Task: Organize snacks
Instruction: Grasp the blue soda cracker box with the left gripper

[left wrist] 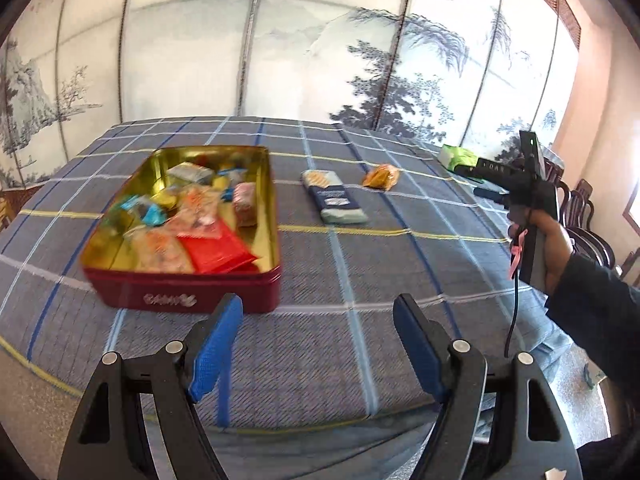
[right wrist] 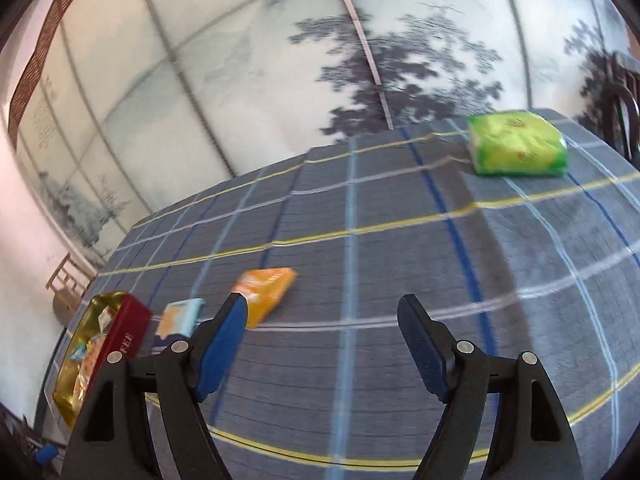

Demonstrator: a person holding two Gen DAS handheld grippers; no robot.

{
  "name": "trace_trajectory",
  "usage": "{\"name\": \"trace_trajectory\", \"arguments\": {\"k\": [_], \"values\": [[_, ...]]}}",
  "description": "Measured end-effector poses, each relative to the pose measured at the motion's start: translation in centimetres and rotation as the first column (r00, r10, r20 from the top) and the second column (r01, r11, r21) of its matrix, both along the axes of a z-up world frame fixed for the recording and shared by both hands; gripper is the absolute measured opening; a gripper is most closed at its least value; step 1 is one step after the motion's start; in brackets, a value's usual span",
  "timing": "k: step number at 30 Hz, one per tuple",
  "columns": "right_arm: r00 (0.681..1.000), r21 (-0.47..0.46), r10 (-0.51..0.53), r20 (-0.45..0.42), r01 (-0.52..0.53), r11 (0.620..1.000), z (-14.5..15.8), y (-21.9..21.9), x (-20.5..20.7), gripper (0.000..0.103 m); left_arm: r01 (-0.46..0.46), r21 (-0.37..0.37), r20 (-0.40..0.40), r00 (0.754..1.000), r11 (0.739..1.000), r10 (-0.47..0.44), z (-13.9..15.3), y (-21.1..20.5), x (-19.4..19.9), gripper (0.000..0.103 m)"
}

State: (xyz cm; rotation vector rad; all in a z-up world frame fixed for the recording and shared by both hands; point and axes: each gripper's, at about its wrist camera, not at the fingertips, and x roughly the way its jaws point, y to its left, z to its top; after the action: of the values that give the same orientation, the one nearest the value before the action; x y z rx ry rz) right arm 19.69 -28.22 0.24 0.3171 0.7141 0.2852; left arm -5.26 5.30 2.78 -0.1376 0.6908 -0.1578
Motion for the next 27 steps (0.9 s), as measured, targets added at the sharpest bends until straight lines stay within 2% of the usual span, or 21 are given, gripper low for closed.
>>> {"name": "trace_trajectory", "arguments": {"k": [4, 8, 9, 11, 13, 17, 21, 27], "values": [[0.996, 0.121, -0.068, -0.049, 0.074, 0.99, -2.4, -7.0, 0.2, 0.078, 0.051, 0.013, 0.003, 0.999, 0.999, -0.051, 1.0, -3.5, 4.5, 0.077], [0.993, 0.256, -0.077, -0.092, 0.099, 0.962, -4.5, -10.8, 0.3, 0.078, 0.054, 0.05, -0.039, 0.998, 0.997, -0.052, 0.8, -6.5, 9.8, 0.078], [0.995, 0.293, -0.066, -0.079, 0.087, 0.952, -4.5, -11.1, 0.3, 0.079, 0.037, 0.061, -0.059, 0.998, 0.997, -0.034, 0.5, -6.9, 11.3, 0.078], [0.997, 0.292, -0.062, -0.054, 0.075, 0.953, -4.2, -10.8, 0.1, 0.081, 0.023, 0.089, -0.095, 0.995, 0.996, -0.014, -0.4, -7.6, 14.4, 0.078], [0.999, 0.277, -0.032, -0.042, 0.042, 0.96, -4.1, -10.2, -0.1, 0.081, -0.028, 0.132, -0.126, 0.991, 0.991, 0.045, -1.5, -7.9, 17.0, 0.078], [1.0, 0.274, -0.018, -0.02, 0.023, 0.961, -4.0, -10.0, -0.5, 0.082, -0.091, 0.146, -0.187, 0.975, 0.985, 0.118, -3.7, -7.5, 21.0, 0.078], [0.999, 0.314, -0.042, 0.01, 0.037, 0.949, -4.0, -10.9, -1.1, 0.083, -0.128, 0.181, -0.232, 0.958, 0.975, 0.169, -5.5, -7.2, 23.2, 0.076], [0.999, 0.334, -0.042, 0.014, 0.035, 0.942, -4.1, -11.2, -1.2, 0.084, -0.144, 0.19, -0.234, 0.954, 0.971, 0.188, -6.3, -7.3, 24.3, 0.077]]}}
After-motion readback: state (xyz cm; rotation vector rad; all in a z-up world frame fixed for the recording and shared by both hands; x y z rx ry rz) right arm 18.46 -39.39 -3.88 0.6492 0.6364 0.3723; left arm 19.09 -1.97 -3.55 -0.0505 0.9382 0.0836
